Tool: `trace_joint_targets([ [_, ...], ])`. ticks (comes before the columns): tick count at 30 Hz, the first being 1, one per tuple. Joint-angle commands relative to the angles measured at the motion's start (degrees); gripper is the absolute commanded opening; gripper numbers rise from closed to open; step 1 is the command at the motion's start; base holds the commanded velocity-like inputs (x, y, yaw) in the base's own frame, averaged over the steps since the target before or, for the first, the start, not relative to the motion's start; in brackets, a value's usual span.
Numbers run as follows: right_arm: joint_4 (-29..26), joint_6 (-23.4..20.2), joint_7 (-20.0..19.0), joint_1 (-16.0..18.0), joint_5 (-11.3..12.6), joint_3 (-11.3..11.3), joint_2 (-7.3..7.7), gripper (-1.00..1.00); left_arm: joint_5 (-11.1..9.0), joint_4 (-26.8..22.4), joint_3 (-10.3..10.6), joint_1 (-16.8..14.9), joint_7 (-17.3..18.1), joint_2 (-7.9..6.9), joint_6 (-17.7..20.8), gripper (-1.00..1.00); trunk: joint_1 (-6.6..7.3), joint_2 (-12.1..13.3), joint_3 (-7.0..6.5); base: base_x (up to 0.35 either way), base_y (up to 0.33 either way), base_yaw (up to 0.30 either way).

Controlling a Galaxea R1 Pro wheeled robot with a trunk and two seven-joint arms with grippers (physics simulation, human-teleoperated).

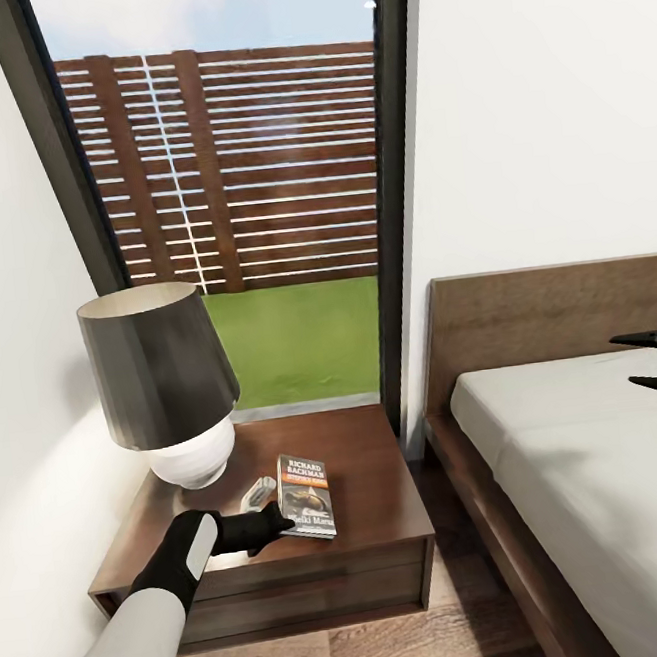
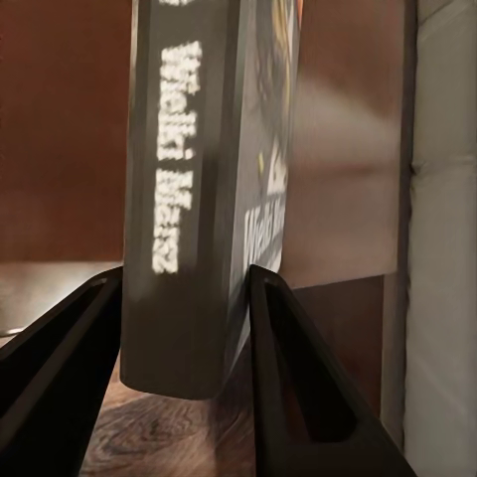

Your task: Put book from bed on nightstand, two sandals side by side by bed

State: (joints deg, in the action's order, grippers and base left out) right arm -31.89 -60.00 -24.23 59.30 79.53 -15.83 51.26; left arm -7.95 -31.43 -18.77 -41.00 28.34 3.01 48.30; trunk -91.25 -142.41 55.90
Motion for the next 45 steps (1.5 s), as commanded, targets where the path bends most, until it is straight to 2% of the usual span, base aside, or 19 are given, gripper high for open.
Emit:
trace_joint_targets([
  [1, 0.08, 0.0, -0.56, 0.11, -0.25, -0.34, 0.07, 1.0, -0.05, -0.04, -0.39, -0.04, 0.04, 0.07, 0.4, -1.0, 0.01, -0.03, 0.06, 0.0, 0.0, 0.0],
  [24, 0.13, 0.0, -0.56, 0.11, -0.25, -0.34, 0.07, 1.0, -0.05, -0.04, -0.39, -0.04, 0.04, 0.07, 0.32, -1.0, 0.01, -0.03, 0.06, 0.0, 0.0, 0.0],
  [25, 0.14, 0.0, -0.56, 0.11, -0.25, -0.34, 0.07, 1.0, -0.05, -0.04, -0.39, -0.04, 0.04, 0.07, 0.32, 1.0, 0.01, -0.03, 0.06, 0.0, 0.0, 0.0],
  [45, 0.23, 0.0, -0.56, 0.11, -0.25, -0.34, 0.07, 1.0, -0.05, -0.05, -0.44, -0.04, 0.04, -0.26, 0.36, 1.0, 0.01, -0.03, 0.06, 0.0, 0.0, 0.0],
])
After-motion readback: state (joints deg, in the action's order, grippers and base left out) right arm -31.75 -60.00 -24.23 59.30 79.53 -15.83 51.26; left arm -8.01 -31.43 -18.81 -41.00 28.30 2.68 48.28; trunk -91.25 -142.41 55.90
